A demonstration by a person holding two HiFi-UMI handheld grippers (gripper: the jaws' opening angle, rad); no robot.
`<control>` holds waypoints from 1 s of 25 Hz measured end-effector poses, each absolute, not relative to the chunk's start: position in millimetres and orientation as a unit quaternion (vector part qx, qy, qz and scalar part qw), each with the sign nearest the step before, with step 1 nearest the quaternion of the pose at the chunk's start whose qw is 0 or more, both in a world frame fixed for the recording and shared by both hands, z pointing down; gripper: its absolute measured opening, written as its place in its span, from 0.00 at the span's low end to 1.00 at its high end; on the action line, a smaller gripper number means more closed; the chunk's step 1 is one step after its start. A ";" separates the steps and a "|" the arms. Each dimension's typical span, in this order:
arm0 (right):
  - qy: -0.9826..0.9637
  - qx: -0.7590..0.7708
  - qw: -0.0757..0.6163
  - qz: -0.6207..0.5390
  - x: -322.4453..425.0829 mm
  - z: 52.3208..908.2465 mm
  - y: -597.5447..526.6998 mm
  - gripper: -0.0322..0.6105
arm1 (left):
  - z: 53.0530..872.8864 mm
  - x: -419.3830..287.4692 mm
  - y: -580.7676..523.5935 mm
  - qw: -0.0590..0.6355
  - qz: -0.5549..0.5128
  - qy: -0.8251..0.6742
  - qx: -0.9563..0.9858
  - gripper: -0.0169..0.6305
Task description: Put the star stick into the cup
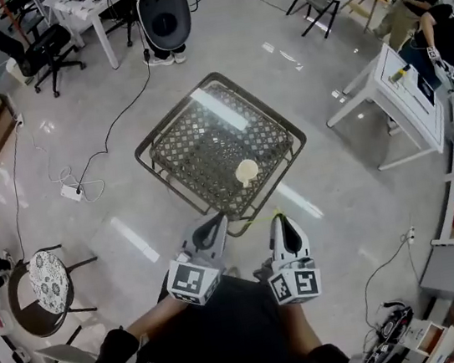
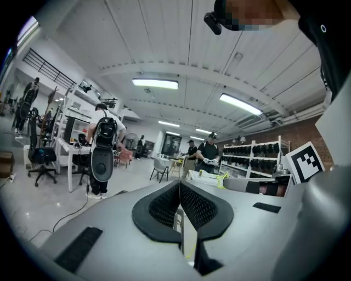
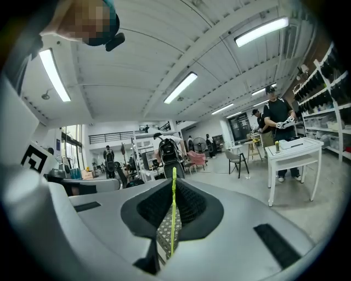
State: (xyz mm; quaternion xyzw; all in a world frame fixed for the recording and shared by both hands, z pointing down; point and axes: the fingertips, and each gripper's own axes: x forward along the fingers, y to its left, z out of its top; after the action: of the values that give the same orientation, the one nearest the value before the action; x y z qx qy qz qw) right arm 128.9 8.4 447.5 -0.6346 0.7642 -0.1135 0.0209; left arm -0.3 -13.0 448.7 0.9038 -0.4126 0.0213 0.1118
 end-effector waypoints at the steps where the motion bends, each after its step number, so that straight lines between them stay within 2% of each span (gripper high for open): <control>1: 0.759 -0.641 0.020 -0.113 125.9 447.5 -0.6 0.08 | 447.2 -2.5 -24.2 0.109 0.020 -0.404 0.908 0.05; 13: 0.695 -0.712 -0.004 -0.106 116.0 460.4 -84.4 0.08 | 455.5 -18.7 -121.8 0.131 0.029 -0.331 0.934 0.05; 25: 0.661 -0.740 -0.027 -0.118 128.9 508.5 -142.7 0.08 | 455.5 -3.7 -169.0 0.113 0.020 -0.281 0.953 0.05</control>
State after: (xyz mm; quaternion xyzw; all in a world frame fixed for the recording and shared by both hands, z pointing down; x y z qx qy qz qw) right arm 128.9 -142.7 508.5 -0.7404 0.6612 -0.1179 -0.0274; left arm -3.7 -169.0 455.5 0.9528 -0.2812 0.0195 0.1131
